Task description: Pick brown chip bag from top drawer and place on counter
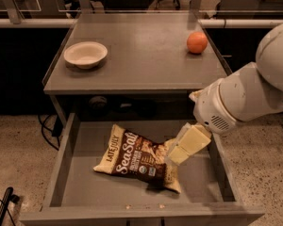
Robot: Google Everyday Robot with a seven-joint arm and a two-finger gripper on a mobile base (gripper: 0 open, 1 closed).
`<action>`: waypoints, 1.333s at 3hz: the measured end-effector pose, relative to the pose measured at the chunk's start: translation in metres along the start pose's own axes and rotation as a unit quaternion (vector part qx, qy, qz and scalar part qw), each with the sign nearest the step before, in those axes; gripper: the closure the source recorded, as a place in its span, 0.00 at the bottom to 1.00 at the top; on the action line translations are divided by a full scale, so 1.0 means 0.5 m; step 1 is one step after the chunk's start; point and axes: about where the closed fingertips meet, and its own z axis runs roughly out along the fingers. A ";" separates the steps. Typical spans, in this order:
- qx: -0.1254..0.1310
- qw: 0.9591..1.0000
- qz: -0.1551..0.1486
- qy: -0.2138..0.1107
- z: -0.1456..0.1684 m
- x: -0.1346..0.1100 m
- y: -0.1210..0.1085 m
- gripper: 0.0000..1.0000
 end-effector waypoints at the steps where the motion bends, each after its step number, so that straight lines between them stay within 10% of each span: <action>1: 0.040 0.999 0.026 0.019 0.084 0.022 -0.016 0.00; 4: 0.175 0.984 0.025 0.014 0.306 0.094 -0.075 0.00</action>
Offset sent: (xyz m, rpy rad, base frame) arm 0.0710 0.0136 -0.1272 -0.0885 -0.1626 -0.3825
